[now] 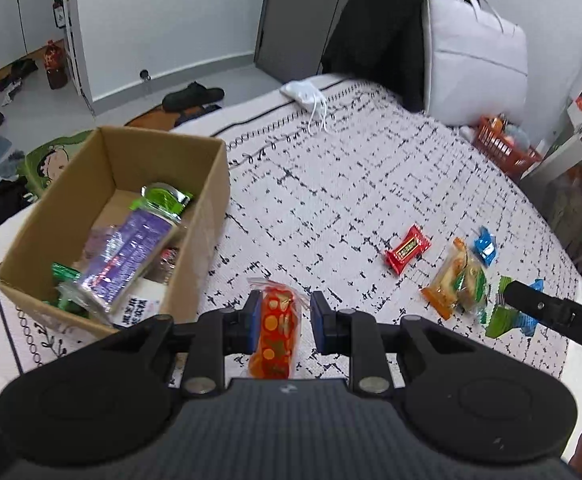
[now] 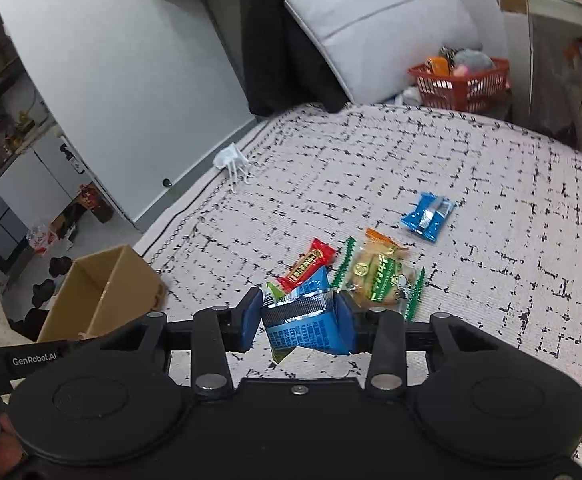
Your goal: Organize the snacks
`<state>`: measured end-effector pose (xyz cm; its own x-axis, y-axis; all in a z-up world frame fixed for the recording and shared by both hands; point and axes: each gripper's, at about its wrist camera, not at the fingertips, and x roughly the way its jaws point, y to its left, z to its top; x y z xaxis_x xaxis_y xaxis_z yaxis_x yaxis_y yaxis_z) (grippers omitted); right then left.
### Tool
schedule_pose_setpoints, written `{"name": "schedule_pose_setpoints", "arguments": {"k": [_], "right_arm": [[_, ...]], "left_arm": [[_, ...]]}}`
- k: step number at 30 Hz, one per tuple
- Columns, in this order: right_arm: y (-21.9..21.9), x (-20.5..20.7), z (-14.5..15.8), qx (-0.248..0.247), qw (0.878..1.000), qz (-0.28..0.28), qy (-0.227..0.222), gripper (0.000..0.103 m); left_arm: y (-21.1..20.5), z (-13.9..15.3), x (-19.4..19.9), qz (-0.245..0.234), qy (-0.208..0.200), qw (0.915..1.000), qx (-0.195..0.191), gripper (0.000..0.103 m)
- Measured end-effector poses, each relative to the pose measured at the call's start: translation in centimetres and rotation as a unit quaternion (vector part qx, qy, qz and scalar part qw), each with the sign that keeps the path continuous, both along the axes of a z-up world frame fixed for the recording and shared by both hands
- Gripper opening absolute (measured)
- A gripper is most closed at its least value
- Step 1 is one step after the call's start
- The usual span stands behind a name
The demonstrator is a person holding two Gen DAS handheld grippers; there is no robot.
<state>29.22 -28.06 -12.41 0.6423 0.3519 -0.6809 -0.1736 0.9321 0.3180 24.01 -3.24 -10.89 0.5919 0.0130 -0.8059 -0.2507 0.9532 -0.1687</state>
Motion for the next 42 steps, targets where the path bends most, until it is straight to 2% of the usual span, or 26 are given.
{"name": "schedule_pose_setpoints", "arguments": {"k": [13,21,42], "right_arm": [[1.3,-2.6,3.1,-0.006,0.999,-0.01,-0.046,0.035],[3.0,-3.8,4.7,-0.01,0.997,0.001,-0.076,0.034],[7.0,-3.4,4.0,-0.022,0.996,0.006,-0.082,0.034]], "left_arm": [[-0.8,4.4,-2.0,-0.028,-0.044,0.9986,0.003,0.024],[0.6,6.0,-2.6,-0.024,-0.06,0.9979,0.006,0.024],[6.5,4.7,-1.5,0.013,-0.058,0.9981,-0.017,0.024]]}}
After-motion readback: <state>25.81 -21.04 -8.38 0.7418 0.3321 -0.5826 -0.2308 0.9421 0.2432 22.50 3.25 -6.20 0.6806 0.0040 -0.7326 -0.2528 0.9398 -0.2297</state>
